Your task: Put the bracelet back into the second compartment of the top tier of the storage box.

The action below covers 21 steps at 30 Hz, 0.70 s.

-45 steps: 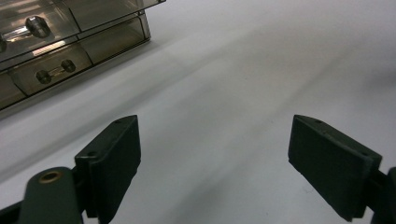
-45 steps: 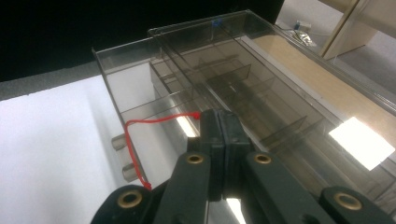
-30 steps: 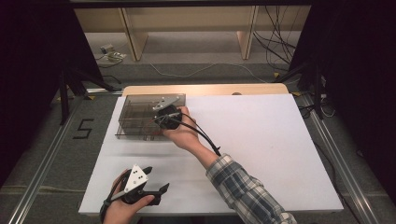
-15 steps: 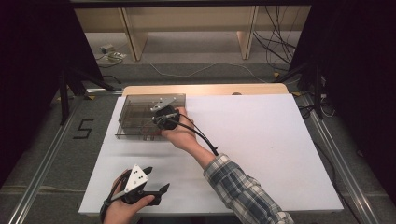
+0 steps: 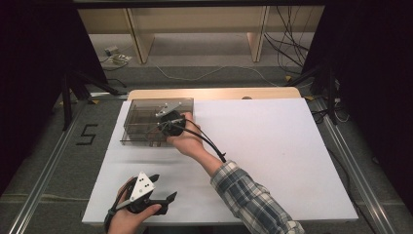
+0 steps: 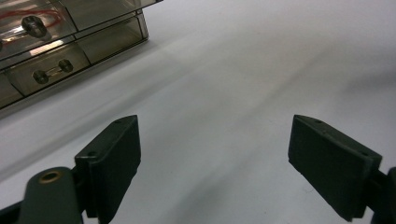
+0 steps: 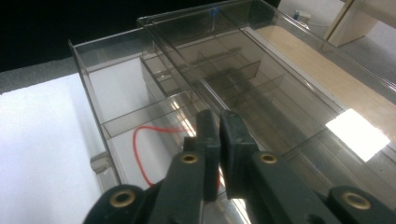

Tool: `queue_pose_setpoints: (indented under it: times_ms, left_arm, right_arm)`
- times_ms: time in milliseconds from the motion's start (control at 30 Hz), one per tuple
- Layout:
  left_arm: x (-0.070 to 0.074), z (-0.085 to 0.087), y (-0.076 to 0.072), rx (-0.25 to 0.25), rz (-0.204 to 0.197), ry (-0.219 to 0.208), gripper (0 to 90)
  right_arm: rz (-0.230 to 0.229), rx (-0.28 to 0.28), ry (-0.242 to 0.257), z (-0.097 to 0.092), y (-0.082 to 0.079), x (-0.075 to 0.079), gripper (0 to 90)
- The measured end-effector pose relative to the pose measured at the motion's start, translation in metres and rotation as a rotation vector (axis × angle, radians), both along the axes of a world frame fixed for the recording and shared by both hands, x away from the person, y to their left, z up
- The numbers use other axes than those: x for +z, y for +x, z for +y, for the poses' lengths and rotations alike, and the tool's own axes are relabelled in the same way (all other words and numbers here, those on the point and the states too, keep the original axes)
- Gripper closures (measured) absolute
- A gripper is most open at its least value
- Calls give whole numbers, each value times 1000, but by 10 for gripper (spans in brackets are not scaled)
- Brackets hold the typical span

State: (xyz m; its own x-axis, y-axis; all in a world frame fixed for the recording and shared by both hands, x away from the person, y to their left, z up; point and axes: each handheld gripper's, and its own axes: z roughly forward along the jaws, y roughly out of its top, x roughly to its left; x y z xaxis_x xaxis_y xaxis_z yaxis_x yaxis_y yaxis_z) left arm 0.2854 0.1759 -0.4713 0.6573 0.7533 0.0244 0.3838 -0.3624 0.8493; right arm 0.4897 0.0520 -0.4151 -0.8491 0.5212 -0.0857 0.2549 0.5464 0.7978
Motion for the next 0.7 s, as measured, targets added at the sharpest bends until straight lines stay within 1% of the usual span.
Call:
queue_pose_setpoints:
  times_ms: [167, 200, 333, 433, 500, 700]
  left_arm:
    - [0, 0, 0, -2, 0, 1, 170]
    - [0, 0, 0, -1, 0, -1, 170]
    - [0, 0, 0, -2, 1, 0, 170]
    - [0, 0, 0, 0, 0, -1, 170]
    - [0, 0, 0, 0, 0, 0, 170]
    - [0, -1, 0, 0, 0, 1, 170]
  right_arm:
    - [1, 0, 7, 0, -2, 2, 785]
    - [-5, -1, 9, -1, -2, 2, 770]
    - [7, 2, 22, -4, -5, 7, 733]
    - [6, 1, 40, -10, -8, 10, 701]
    - [3, -10, 53, -16, -9, 12, 671]
    - [16, -36, 66, -34, -11, 16, 593]
